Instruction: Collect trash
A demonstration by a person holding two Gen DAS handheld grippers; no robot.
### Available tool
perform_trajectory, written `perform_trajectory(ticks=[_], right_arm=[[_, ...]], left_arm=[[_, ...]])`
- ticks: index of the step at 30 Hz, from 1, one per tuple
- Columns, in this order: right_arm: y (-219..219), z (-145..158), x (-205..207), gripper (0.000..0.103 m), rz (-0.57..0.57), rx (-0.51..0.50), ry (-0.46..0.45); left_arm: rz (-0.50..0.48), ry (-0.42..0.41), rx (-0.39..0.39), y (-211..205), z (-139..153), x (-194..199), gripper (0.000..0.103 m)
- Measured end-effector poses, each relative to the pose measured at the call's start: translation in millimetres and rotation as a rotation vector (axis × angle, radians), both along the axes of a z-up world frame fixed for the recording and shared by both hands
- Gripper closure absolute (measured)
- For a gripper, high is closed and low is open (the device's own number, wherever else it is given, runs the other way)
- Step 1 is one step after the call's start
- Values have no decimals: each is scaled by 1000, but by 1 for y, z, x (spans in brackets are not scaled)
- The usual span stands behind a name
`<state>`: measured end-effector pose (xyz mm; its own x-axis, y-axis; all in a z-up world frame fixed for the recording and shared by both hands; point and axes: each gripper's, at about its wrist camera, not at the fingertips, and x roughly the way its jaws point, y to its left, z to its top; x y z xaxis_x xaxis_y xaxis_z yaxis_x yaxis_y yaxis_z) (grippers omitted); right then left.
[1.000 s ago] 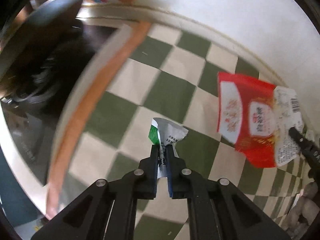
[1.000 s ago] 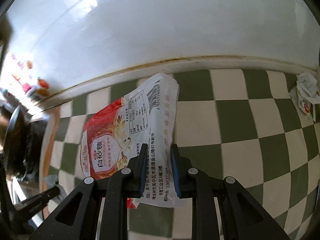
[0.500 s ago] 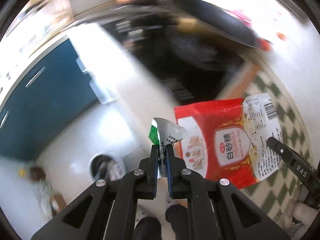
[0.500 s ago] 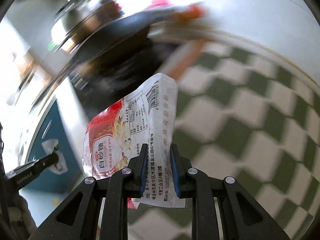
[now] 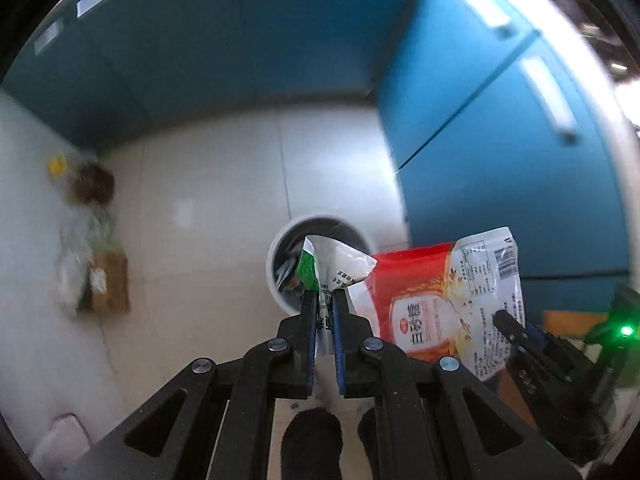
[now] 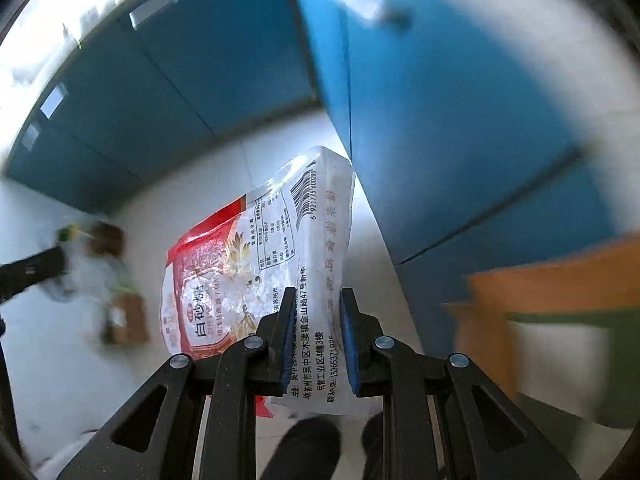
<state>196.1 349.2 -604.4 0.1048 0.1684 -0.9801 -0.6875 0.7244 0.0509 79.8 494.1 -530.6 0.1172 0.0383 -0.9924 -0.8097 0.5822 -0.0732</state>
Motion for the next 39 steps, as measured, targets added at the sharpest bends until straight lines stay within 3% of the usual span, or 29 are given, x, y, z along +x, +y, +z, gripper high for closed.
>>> perform_trajectory(ticks=[7, 12, 15, 18, 21, 23, 24, 30, 35, 39], right_arm=[[63, -183, -8, 82, 11, -140, -49], [93, -265, -13, 81, 46, -207, -56], [98, -288, -12, 75, 60, -221, -26], [94, -289, -7, 62, 71, -226, -11], [83, -279, -4, 37, 59, -189, 33], [76, -271, -3, 33, 53, -156, 55], [71, -264, 0, 28, 49, -131, 70], [54, -233, 1, 0, 48, -67, 80], [52, -210, -5, 0, 77, -58, 53], [43, -165, -16, 0, 96, -43, 8]], left_arm=[[51, -11, -225, 51, -204, -17, 98], [27, 28, -311, 59, -298, -7, 92], [43, 30, -361, 62, -330, -7, 83], [57, 48, -361, 65, -340, -8, 74], [52, 47, -300, 66, -331, -10, 46], [49, 45, -252, 66, -323, -10, 11], [43, 48, -234, 65, -318, -11, 6], [-4, 98, -94, 55, -287, -22, 4], [7, 118, -11, 40, -251, -35, 4], [11, 96, 43, 24, -192, -45, 4]])
